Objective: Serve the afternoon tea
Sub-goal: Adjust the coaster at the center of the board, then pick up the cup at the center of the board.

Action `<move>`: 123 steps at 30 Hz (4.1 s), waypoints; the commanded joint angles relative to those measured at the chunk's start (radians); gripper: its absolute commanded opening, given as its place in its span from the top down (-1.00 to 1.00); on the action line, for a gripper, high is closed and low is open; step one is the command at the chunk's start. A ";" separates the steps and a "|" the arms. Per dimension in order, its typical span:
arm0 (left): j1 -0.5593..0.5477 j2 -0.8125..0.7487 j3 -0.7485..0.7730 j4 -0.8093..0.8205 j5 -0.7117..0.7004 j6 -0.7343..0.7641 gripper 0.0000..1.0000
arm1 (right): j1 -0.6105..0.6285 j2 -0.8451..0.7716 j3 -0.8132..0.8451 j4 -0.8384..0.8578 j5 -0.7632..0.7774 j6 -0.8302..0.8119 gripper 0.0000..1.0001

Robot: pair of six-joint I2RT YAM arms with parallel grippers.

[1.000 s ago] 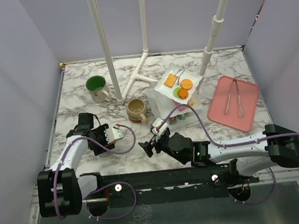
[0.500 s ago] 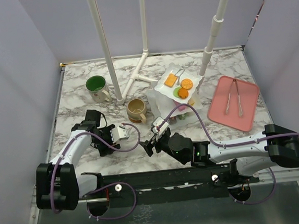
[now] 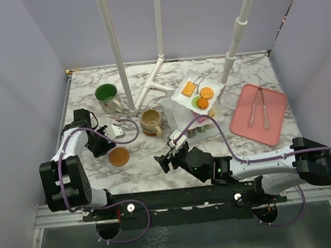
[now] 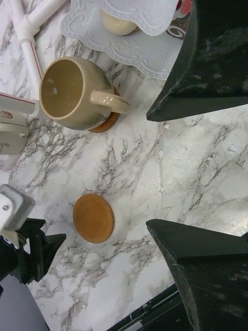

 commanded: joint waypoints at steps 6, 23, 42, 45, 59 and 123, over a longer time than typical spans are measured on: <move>0.001 -0.007 -0.094 0.046 -0.036 0.138 -0.11 | 0.007 -0.011 -0.003 -0.001 0.038 0.018 -0.59; -0.174 -0.042 -0.107 0.087 0.010 -0.092 -0.12 | 0.007 -0.009 -0.003 -0.004 0.047 0.022 -0.59; 0.093 0.287 0.650 0.227 0.131 -0.952 -0.31 | 0.008 0.002 0.004 0.013 0.027 0.012 -0.58; 0.058 0.357 0.715 0.282 -0.022 -1.048 -0.28 | 0.008 0.011 0.007 0.012 0.032 0.014 -0.57; -0.027 0.634 0.888 0.314 -0.306 -1.085 -0.17 | 0.013 0.037 0.036 -0.018 0.059 0.021 -0.53; -0.013 -0.240 0.354 -0.130 -0.045 -1.150 1.00 | -0.083 0.692 1.086 -0.777 -0.290 -0.100 -0.26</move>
